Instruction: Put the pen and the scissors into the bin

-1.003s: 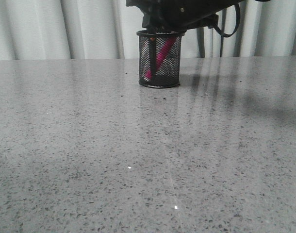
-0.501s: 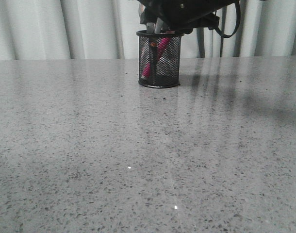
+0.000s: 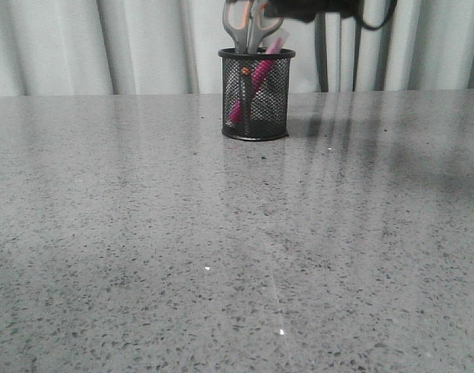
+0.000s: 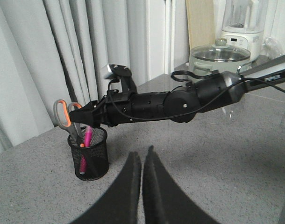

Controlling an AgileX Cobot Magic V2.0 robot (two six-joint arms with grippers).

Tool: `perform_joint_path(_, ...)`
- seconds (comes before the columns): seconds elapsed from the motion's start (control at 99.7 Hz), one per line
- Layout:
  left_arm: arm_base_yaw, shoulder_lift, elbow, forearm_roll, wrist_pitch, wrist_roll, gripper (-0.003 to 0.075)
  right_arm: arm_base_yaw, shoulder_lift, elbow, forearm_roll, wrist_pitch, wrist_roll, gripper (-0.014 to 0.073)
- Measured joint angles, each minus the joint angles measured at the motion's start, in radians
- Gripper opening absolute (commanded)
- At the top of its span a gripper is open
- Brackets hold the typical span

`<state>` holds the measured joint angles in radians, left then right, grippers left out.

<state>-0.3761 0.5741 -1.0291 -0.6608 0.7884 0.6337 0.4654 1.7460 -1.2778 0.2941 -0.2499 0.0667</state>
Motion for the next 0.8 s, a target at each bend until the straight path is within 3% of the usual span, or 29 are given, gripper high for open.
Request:
perform_joint_path(0.17, 0.0, -0.004, 0.015, 0.004, -0.041, 0.0, -0.0019, 0.0, -0.08, 0.0, -0.016, -0.002, 0.0, 0.0316)
perform_joint_path(0.241, 0.0, -0.019, 0.05, 0.016, -0.073, 0.0, -0.002, 0.0, -0.128, 0.0, -0.049, 0.017, 0.002, 0.0204)
perform_joint_path(0.351, 0.0, -0.073, 0.153, 0.035, -0.151, 0.0, -0.002, 0.0, -0.228, 0.0, -0.135, 0.115, 0.002, -0.0076)
perform_joint_path(0.541, 0.0, -0.227, 0.371, 0.038, -0.333, -0.007, -0.0019, 0.0, -0.505, 0.093, -0.281, 0.331, 0.002, -0.0069)
perform_joint_path(0.802, 0.0, -0.351, 0.565, 0.036, -0.485, -0.009, -0.0019, 0.0, -1.031, 0.501, -0.447, 0.469, 0.002, -0.0069)
